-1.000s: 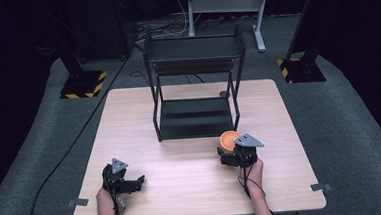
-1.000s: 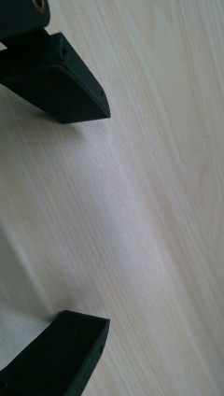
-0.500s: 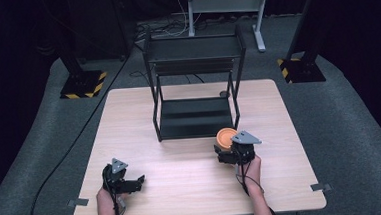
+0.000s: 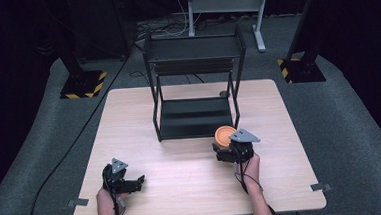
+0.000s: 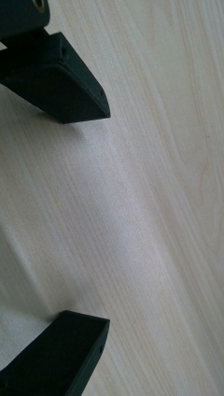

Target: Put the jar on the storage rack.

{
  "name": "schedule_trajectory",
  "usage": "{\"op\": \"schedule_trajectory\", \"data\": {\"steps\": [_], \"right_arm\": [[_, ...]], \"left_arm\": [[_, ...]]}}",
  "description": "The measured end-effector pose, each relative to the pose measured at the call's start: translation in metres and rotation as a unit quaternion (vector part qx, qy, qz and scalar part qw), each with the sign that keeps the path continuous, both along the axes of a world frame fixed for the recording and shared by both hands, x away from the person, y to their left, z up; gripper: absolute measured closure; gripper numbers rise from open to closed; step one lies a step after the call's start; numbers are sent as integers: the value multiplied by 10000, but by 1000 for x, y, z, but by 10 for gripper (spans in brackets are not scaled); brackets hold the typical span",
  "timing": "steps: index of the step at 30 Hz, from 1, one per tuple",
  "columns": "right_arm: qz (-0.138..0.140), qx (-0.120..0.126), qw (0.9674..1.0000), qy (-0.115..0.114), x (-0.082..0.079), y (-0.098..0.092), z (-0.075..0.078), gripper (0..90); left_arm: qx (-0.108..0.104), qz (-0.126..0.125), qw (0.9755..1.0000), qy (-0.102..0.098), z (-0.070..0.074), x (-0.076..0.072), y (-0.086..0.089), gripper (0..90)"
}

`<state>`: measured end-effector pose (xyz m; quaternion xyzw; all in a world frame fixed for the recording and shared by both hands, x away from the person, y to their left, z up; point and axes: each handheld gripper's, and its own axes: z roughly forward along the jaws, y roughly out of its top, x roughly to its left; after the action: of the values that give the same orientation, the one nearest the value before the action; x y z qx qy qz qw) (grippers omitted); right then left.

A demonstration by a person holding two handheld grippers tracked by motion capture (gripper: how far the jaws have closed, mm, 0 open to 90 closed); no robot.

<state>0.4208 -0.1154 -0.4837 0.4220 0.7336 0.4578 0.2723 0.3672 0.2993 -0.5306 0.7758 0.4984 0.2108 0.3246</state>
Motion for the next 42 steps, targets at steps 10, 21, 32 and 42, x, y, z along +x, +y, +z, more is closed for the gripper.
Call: {"op": "schedule_trajectory", "data": {"steps": [10,21,32,42], "right_arm": [[57,-1,10000,-36,4,6,4,90],[131,-49,9999,-71,7,13,9,90],[199,-94,9997,-95,12,21,13,90],[273,-125,9995,-80,18,28,14,90]], "left_arm": [[1,1,10000,-1,0,0,0,19],[0,0,10000,-1,0,0,0,20],[-1,-1,10000,-1,0,0,0,20],[-1,1,10000,-2,0,0,0,20]]}}
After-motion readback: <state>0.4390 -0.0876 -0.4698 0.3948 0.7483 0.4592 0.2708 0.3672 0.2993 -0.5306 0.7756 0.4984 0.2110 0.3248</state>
